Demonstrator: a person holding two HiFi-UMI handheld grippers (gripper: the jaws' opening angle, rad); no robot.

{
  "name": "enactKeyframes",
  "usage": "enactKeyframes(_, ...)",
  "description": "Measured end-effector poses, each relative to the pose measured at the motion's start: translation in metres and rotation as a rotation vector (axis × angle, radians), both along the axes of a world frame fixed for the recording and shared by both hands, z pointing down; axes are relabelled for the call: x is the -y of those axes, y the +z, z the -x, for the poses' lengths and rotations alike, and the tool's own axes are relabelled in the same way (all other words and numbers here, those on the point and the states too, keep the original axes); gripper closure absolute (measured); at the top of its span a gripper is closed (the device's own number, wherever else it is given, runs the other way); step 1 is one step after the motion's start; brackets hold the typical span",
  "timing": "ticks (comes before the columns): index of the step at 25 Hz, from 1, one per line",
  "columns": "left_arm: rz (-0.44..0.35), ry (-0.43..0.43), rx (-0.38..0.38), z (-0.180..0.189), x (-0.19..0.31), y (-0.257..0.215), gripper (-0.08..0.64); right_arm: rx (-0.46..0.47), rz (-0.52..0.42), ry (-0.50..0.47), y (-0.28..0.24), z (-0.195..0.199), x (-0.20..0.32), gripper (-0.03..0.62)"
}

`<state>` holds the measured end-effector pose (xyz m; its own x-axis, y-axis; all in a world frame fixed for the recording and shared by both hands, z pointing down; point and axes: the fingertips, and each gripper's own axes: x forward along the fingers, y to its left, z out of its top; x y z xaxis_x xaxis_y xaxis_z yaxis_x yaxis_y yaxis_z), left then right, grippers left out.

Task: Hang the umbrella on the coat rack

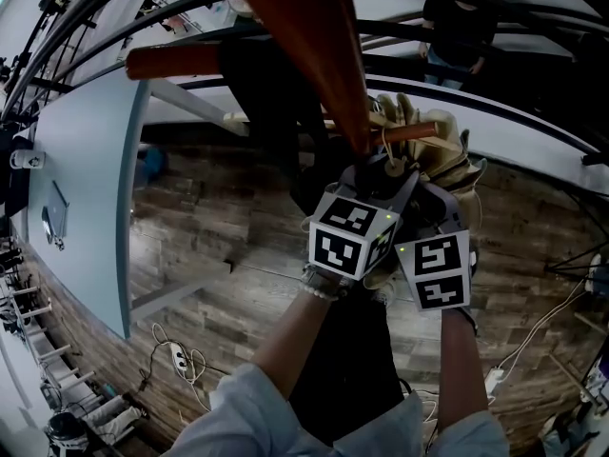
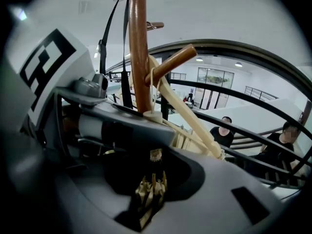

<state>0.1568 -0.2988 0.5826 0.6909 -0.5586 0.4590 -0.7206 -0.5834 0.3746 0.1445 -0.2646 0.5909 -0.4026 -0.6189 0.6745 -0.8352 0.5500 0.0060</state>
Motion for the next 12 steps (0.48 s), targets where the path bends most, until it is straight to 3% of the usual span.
enactKeyframes(12, 0.004, -0.053, 0.033, 0.018, -0.008, -0.011, 0.379, 0.014, -0.016, -0.024, -0.019, 0.007, -0.013, 0.518)
